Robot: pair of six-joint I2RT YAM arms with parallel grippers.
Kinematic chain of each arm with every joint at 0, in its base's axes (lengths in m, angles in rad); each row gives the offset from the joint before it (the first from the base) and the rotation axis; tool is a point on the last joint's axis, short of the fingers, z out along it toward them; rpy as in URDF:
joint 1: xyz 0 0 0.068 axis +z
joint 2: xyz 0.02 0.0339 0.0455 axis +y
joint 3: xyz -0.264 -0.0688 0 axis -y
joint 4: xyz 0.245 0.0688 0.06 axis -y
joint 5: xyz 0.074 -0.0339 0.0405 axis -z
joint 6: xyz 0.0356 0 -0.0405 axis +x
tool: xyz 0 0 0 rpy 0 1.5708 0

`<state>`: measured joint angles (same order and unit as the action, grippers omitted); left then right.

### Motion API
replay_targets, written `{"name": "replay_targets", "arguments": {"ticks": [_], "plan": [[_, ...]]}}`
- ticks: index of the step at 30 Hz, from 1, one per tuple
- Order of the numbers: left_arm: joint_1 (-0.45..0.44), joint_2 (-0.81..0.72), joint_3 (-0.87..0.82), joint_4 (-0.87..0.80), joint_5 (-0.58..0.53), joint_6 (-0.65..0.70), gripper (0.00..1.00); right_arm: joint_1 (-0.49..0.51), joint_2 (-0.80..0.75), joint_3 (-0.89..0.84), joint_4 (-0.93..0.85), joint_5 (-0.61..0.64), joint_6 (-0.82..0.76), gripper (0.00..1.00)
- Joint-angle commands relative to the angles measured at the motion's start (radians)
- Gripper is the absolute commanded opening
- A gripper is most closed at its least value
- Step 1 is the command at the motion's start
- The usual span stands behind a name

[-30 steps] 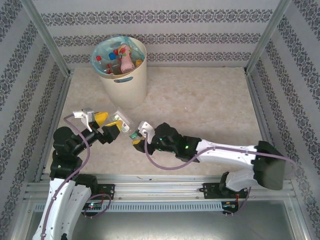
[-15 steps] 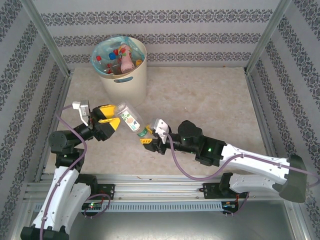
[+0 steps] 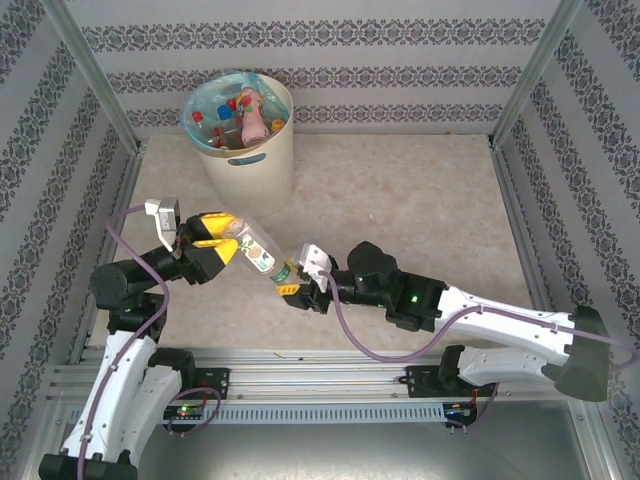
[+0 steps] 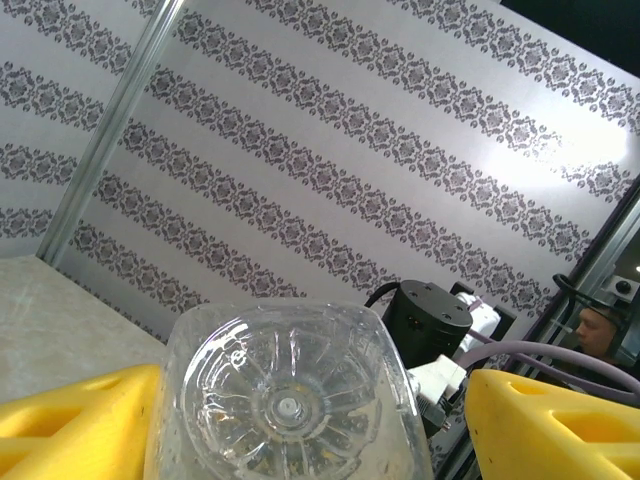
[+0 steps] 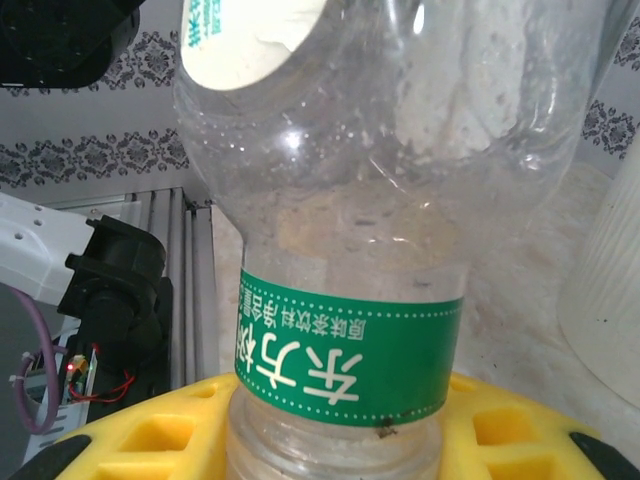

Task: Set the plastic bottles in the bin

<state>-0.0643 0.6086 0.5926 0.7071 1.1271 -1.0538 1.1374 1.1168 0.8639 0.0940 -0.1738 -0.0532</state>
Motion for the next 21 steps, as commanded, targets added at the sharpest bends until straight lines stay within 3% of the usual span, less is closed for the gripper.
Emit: {"name": "replay_targets", "arguments": {"ticks": [1,6,10,15,19,21], "plan": [[-0.011,-0.030,0.044,-0.159,0.051,0.127,0.78,0.012,0.013,0.037,0.018,0.008,-0.019,0.29],[-0.011,-0.033,0.036,-0.210,0.037,0.161,0.84,0.019,0.016,0.042,0.035,0.002,-0.023,0.29],[-0.012,-0.028,0.026,-0.164,0.028,0.143,0.77,0.020,0.030,0.046,0.033,0.001,-0.023,0.30],[-0.012,-0.016,0.023,-0.166,0.021,0.159,0.60,0.022,0.051,0.041,0.061,0.004,-0.009,0.33],[-0.012,-0.015,0.029,-0.158,0.001,0.162,0.51,0.025,0.056,0.038,0.072,0.065,0.004,0.43],[-0.011,-0.023,0.044,-0.195,-0.036,0.193,0.49,0.026,0.053,0.040,0.063,0.136,0.014,0.55]]}}
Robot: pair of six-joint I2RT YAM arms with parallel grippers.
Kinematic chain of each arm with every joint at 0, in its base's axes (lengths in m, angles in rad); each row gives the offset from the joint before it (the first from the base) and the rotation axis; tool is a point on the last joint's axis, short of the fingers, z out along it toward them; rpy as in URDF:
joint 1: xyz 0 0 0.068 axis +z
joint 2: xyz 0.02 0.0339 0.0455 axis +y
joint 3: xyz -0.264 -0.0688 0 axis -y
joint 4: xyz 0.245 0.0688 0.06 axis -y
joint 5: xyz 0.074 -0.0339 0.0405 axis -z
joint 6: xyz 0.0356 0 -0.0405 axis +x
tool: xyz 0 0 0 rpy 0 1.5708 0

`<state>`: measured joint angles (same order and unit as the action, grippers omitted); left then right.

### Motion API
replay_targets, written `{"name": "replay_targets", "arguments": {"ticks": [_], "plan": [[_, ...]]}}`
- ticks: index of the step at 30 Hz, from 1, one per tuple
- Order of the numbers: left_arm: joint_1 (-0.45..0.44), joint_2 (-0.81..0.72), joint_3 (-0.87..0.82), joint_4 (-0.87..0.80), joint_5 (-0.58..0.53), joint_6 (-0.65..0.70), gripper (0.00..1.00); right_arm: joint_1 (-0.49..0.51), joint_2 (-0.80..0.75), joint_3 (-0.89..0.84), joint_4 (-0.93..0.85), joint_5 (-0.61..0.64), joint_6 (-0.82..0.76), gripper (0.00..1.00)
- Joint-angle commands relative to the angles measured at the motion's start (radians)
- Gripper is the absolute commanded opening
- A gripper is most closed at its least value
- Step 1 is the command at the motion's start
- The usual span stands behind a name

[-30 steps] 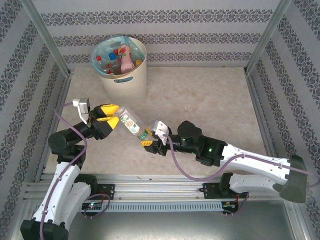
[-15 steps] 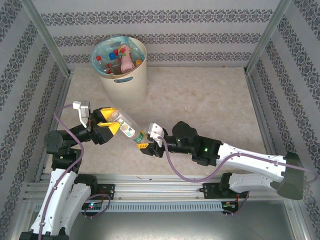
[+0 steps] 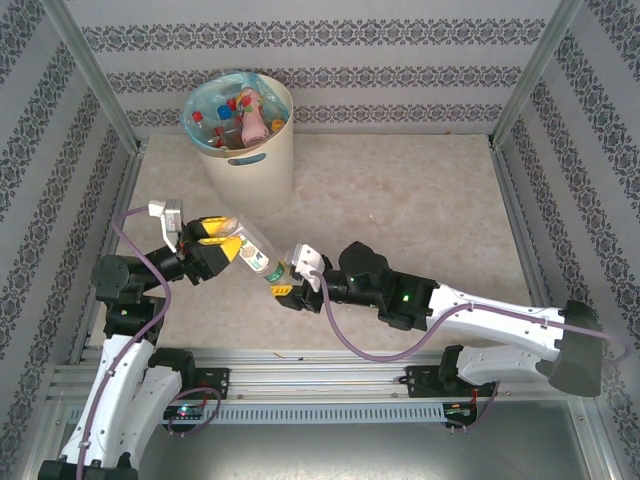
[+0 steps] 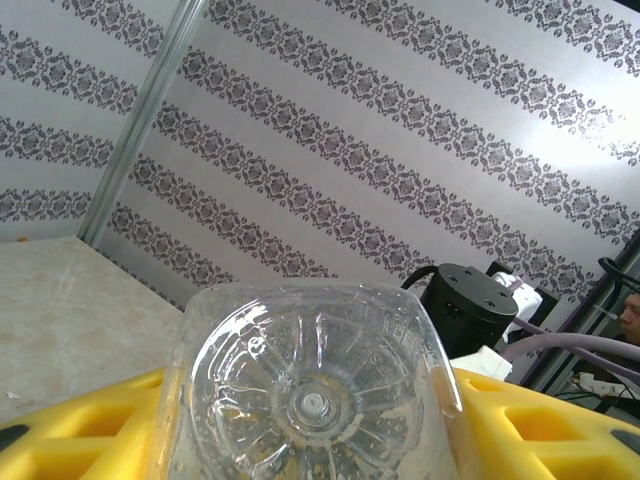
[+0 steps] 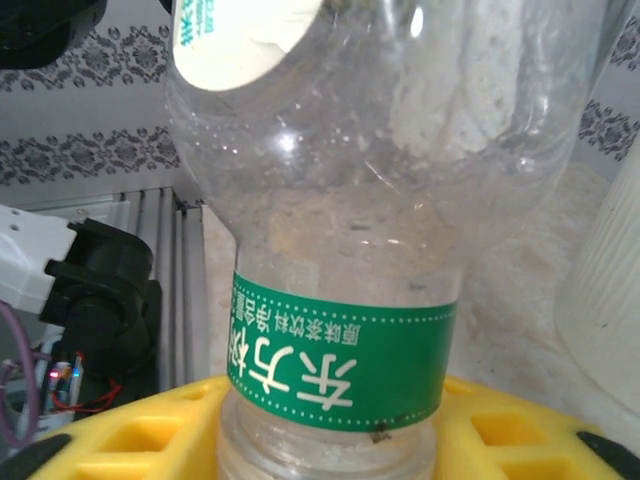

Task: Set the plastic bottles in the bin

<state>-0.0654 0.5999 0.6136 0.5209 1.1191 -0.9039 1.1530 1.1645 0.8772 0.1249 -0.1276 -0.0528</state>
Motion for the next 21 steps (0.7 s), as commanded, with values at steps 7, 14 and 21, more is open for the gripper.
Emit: {"name": "replay_targets", "arguments": {"ticks": [7,14,21], "plan": [[-0.011,0.007,0.181,-0.304,-0.263,0.288,0.49,0.008,-0.064,0.004,0.018,0.323,0.010,0.98],[-0.010,0.175,0.440,-0.458,-0.586,0.431,0.42,0.001,-0.166,-0.054,0.012,0.475,0.017,0.98],[-0.010,0.471,0.754,-0.597,-0.848,0.665,0.43,-0.043,-0.276,-0.120,0.009,0.556,0.091,0.98]]}}
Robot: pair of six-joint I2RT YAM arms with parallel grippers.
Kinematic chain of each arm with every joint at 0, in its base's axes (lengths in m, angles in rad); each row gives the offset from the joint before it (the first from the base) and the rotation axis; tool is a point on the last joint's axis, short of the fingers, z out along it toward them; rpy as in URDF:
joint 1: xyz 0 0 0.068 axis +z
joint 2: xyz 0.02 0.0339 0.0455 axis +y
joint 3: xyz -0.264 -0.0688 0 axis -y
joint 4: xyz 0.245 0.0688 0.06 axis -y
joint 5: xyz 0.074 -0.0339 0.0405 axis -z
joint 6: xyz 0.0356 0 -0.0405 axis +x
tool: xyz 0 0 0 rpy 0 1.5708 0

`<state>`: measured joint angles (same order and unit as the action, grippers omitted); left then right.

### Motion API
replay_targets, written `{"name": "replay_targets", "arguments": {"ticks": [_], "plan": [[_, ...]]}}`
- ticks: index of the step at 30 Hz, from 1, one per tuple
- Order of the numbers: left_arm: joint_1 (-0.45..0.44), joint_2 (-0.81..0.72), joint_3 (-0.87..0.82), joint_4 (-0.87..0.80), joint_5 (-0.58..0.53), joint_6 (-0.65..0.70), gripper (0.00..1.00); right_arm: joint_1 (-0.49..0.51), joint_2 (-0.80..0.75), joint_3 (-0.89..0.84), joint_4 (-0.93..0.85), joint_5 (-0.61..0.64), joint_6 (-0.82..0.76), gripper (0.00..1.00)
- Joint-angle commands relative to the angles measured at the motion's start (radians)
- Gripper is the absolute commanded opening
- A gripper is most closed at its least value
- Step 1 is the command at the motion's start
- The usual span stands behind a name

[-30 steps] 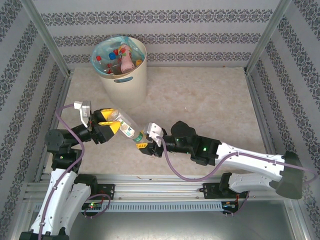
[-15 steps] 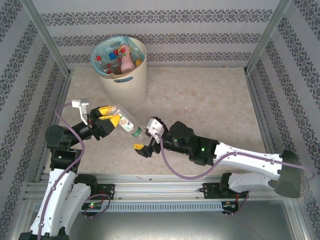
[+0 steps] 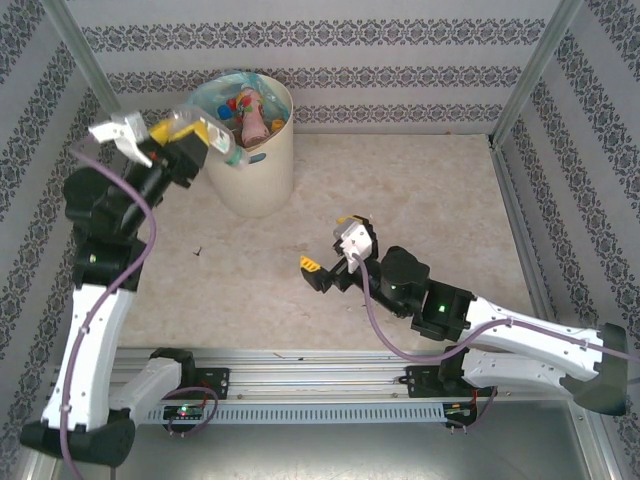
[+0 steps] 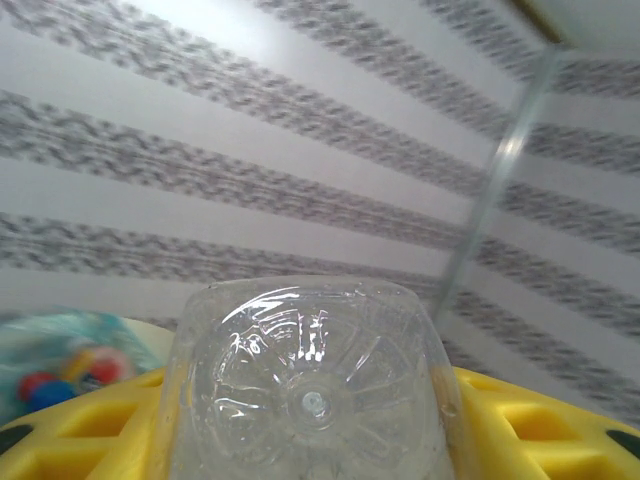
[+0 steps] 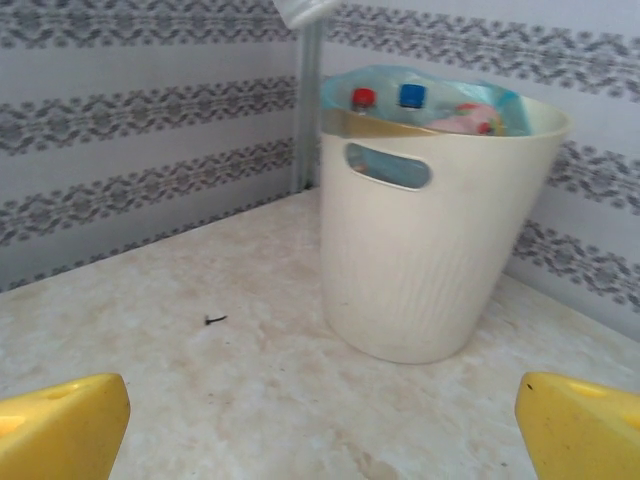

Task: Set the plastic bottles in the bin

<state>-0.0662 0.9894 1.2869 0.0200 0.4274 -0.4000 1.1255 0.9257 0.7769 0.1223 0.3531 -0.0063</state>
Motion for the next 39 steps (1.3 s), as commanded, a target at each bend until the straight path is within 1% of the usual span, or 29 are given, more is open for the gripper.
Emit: {"name": "replay_targets", "arguments": {"ticks": [1,4,7,9,11,14,19,23,27,29,31,33,39], "plan": [[-0.009,0.127,0.123,-0.115,-0.179,0.201,0.43,-0.024,-0.053,-0.026,0.008,0.079,0.051,0.98],[-0.004,0.261,0.220,-0.158,-0.245,0.279,0.43,-0.041,-0.099,-0.040,-0.004,0.086,0.064,0.98],[0.002,0.357,0.280,-0.168,-0.285,0.339,0.43,-0.051,-0.139,-0.048,-0.016,0.090,0.070,0.98],[0.006,0.403,0.304,-0.149,-0.334,0.344,0.43,-0.053,-0.158,-0.056,-0.018,0.094,0.075,0.98],[0.014,0.445,0.325,-0.125,-0.347,0.330,0.42,-0.056,-0.171,-0.057,-0.023,0.097,0.081,0.98],[0.021,0.512,0.373,-0.112,-0.323,0.300,0.42,-0.056,-0.180,-0.056,-0.030,0.100,0.088,0.98],[0.020,0.606,0.453,-0.144,-0.260,0.261,0.42,-0.056,-0.179,-0.055,-0.042,0.101,0.104,0.98],[0.020,0.654,0.496,-0.217,-0.269,0.266,0.42,-0.058,-0.174,-0.059,-0.045,0.101,0.118,0.98],[0.020,0.662,0.482,-0.262,-0.248,0.234,0.42,-0.059,-0.164,-0.061,-0.049,0.102,0.132,0.98],[0.020,0.650,0.447,-0.258,-0.205,0.178,0.42,-0.060,-0.155,-0.064,-0.047,0.105,0.144,0.98],[0.020,0.636,0.393,-0.216,-0.137,0.116,0.41,-0.063,-0.144,-0.067,-0.039,0.105,0.158,0.98],[0.019,0.629,0.349,-0.189,-0.098,0.077,0.41,-0.066,-0.129,-0.064,-0.034,0.101,0.169,0.98],[0.017,0.656,0.330,-0.226,-0.092,0.066,0.41,-0.067,-0.096,-0.045,-0.044,0.081,0.180,0.98]]}}
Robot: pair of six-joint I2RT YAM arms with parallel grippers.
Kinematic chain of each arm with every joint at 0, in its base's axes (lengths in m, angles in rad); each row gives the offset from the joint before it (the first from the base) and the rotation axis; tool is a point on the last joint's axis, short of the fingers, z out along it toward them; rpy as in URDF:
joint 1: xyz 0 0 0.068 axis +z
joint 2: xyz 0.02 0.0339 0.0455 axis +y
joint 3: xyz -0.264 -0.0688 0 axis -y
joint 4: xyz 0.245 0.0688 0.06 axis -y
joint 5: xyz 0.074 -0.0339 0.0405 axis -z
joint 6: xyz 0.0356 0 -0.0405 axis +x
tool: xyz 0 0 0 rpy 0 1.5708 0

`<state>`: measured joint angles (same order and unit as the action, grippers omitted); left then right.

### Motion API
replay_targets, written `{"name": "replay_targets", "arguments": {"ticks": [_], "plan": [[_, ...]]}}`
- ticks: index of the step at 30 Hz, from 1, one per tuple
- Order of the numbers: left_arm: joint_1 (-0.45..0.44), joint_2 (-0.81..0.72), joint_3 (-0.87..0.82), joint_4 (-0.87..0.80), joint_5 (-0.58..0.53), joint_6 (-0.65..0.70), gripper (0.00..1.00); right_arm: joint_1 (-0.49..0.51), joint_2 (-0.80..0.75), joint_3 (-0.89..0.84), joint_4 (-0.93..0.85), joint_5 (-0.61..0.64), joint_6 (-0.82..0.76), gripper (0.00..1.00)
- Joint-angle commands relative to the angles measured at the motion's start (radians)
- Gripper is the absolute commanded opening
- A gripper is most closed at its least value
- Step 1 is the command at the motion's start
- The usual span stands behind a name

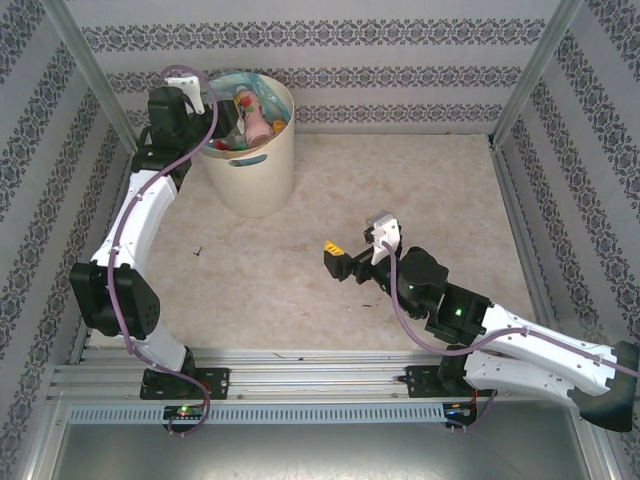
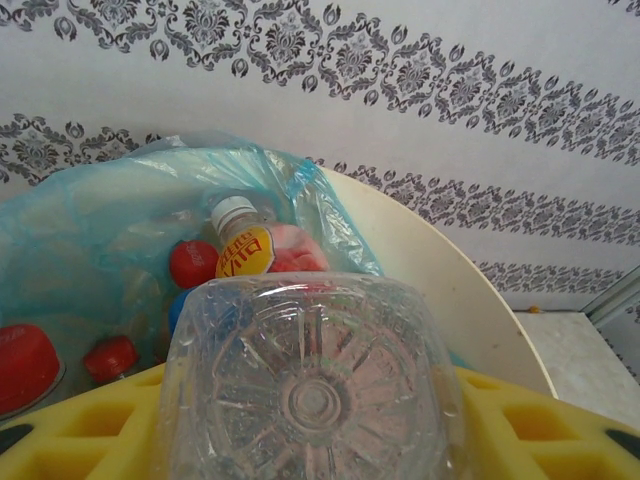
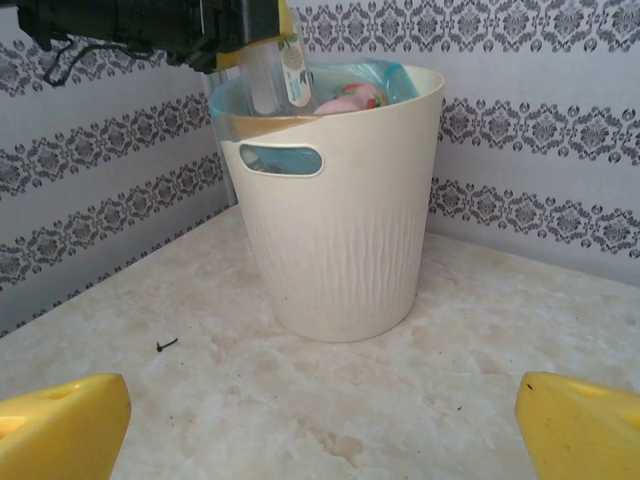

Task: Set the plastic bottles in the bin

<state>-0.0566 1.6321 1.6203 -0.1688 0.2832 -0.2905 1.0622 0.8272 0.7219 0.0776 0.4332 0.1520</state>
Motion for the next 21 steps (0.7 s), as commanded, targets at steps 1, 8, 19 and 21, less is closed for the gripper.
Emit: {"name": "replay_targets", "arguments": {"ticks": [1,8,19,21], "plan": [[0.008,0.022,-0.003,-0.045,0.054,-0.036,0.41,-0.004,0.005,0.011,-0.002,0.001,0.025,0.98],[0.008,0.101,0.025,-0.149,-0.034,0.063,0.41,-0.005,0.001,0.004,-0.003,0.000,0.046,0.98],[0.009,0.262,0.182,-0.343,-0.091,0.096,0.42,-0.008,0.003,0.007,-0.022,0.011,0.054,0.98],[0.010,0.298,0.225,-0.391,-0.095,0.098,0.41,-0.010,0.003,0.007,-0.022,0.012,0.055,0.98]]}}
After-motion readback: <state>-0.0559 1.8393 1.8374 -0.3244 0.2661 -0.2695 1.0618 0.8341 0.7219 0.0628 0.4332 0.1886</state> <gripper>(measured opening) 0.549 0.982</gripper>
